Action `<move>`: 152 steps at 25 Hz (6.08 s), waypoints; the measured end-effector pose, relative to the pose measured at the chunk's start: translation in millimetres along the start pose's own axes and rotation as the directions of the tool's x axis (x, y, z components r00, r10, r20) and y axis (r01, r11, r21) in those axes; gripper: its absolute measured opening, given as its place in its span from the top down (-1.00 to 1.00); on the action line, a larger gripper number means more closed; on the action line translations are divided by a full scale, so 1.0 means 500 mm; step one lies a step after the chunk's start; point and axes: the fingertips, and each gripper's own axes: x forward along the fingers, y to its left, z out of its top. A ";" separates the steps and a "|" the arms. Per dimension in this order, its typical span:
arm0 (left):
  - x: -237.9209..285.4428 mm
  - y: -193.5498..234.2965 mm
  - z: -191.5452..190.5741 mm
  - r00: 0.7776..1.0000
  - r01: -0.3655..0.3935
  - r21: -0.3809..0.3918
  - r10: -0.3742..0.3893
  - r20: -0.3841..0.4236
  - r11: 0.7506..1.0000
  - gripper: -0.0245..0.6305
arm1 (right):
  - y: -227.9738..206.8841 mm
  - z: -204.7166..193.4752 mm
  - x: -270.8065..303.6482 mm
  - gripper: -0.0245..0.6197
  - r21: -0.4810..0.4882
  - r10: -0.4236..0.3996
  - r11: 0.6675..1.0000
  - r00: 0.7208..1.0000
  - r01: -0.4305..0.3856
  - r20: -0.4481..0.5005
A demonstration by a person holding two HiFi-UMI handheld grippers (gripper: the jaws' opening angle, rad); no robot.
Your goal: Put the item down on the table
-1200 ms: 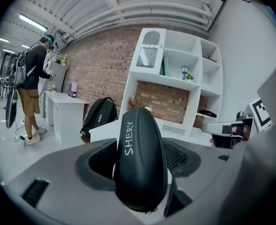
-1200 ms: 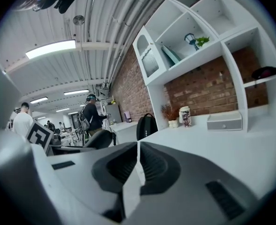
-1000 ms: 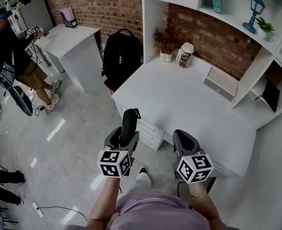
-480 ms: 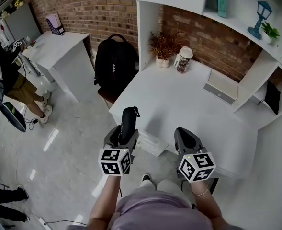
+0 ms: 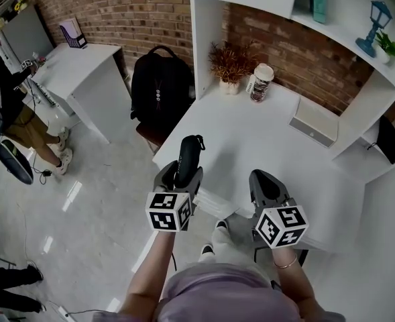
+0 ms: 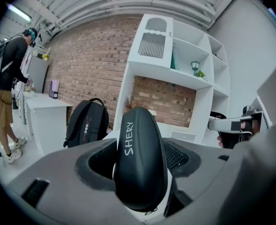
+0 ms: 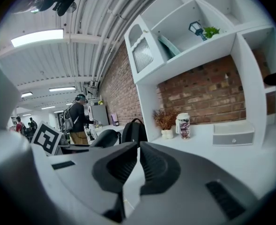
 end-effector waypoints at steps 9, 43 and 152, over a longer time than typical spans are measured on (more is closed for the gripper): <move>0.121 0.039 0.049 1.000 -0.020 0.070 0.021 -0.009 0.997 0.01 | -0.051 0.035 0.079 0.91 0.007 0.007 1.000 1.000 -0.007 0.020; 0.591 0.081 -0.038 0.929 0.052 0.460 0.126 -0.349 0.886 0.01 | -0.232 0.033 0.219 0.91 0.070 -0.013 0.997 0.999 0.016 -0.044; 0.101 0.062 0.032 0.982 -0.183 -0.008 0.184 0.040 0.983 0.93 | -0.115 0.000 0.189 0.94 0.020 0.102 0.995 0.992 -0.100 -0.076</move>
